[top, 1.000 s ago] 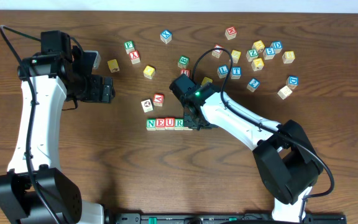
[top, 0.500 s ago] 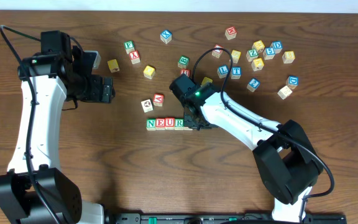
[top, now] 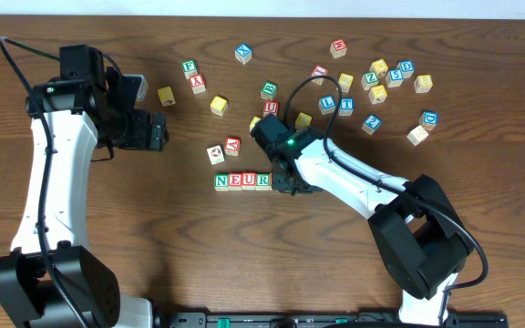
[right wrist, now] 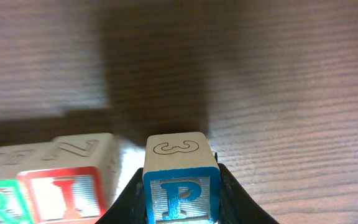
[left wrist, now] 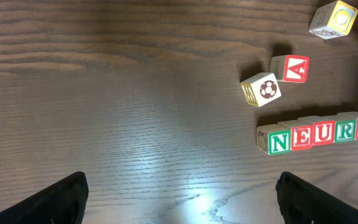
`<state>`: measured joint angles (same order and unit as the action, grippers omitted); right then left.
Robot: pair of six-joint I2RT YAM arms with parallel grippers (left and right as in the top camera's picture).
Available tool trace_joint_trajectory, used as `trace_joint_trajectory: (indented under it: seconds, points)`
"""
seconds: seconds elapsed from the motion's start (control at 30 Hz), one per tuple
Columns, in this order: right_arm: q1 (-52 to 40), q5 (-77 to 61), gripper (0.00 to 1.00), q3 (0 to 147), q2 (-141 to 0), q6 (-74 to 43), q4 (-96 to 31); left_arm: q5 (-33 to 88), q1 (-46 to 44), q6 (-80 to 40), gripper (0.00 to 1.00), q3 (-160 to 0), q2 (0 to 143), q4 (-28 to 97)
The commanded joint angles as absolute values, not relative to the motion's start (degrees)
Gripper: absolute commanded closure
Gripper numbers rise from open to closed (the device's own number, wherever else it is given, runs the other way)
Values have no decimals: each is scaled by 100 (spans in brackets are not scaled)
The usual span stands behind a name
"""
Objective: Spell out NEURIPS
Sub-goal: 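Lower the P block right of the I block and open the gripper, then lift the right gripper up away from the P block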
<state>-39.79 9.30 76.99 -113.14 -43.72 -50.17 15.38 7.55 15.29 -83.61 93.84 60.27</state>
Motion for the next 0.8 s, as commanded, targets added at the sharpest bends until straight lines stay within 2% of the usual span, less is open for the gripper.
trace_joint_trajectory:
  seconds: [0.0,0.23,0.3,0.4,0.53,0.77]
  points:
    - [-3977,1057,83,7669,-11327,-4499,-4993,1601,753,1601,5,-8473,9301,6058]
    - [-3975,1057,78,7669,-11327,-4499,-4976,1601,753,1601,5,-8473,9301,6058]
    - [-3975,1059,65,7669,-11327,-4499,-4967,1601,755,1601,5,-8473,9301,6058]
    - [-3975,1057,51,7669,-11327,-4499,-4963,1601,753,1601,5,-8473,9301,6058]
    - [-3975,1059,48,7669,-11327,-4499,-4960,1601,753,1601,5,-8473,9301,6060]
    - [-3966,1066,49,7671,-11325,-4499,-4921,1601,753,1601,5,-8473,9301,6058]
